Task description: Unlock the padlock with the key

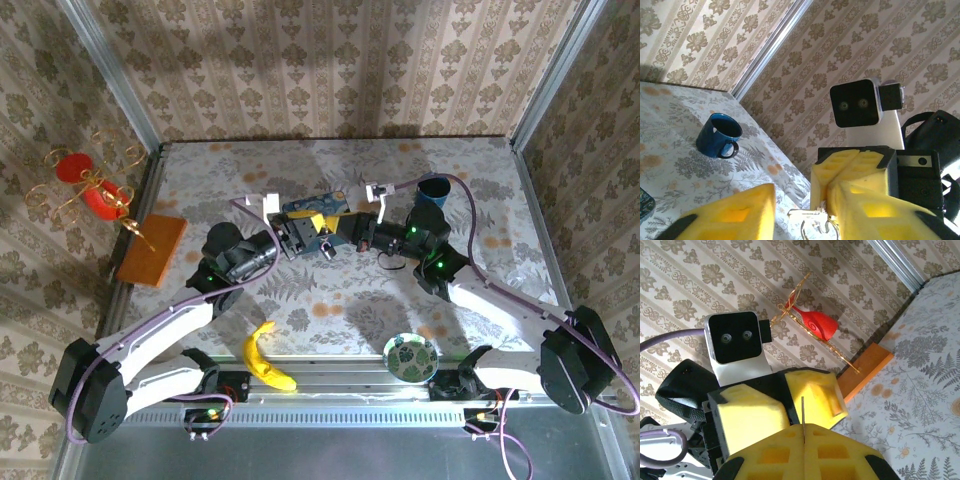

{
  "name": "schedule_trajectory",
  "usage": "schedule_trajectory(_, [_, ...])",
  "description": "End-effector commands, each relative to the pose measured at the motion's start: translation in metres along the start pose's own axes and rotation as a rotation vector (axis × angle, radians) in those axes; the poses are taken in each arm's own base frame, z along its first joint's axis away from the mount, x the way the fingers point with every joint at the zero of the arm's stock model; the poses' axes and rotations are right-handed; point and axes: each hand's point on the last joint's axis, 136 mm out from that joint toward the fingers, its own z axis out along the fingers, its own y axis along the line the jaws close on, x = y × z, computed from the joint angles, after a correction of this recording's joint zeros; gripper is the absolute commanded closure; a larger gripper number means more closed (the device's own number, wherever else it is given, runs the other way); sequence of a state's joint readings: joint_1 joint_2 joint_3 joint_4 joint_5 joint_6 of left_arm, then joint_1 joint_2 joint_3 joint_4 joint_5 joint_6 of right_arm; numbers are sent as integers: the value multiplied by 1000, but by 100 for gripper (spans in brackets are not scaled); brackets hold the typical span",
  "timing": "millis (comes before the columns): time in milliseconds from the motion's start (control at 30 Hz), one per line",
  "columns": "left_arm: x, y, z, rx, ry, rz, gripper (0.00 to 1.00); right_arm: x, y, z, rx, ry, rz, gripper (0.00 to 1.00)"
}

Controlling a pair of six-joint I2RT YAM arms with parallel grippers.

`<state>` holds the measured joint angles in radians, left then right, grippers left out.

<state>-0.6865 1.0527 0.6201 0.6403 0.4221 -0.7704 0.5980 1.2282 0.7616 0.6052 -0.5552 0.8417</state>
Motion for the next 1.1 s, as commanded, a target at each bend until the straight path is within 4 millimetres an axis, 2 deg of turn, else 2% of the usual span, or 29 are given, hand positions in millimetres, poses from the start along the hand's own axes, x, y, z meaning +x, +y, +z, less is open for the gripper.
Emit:
schedule_trajectory(0, [-15, -12, -1, 39, -46, 18, 84, -7, 10, 2, -46, -16, -17, 100])
schedule_trajectory(100, [-14, -12, 0, 43, -42, 8, 100, -7, 11, 2, -48, -16, -15, 100])
schedule_trajectory(200, [-13, -13, 0, 51, -38, 7, 100, -6, 10, 2, -43, -11, -20, 100])
schedule_trajectory(233, [-14, -14, 0, 56, -34, 10, 100, -4, 9, 2, -38, -2, -25, 97])
schedule_trajectory(267, [-14, -15, -1, 60, -30, 14, 100, -3, 8, 2, -36, 11, -37, 86])
schedule_trajectory(333, [-14, -18, -2, 63, -8, 25, 100, 2, 8, 1, -28, 44, -73, 75])
schedule_trajectory(467, [-13, -22, -4, 40, 45, 61, 100, 10, 12, -1, -29, 96, -141, 64])
schedule_trajectory(700, [-12, -30, -4, 64, 78, 60, 100, 12, 13, 0, -37, 122, -169, 64])
schedule_trajectory(1067, [-8, -30, 1, 88, 99, 33, 100, 11, 19, 3, -79, 122, -192, 64])
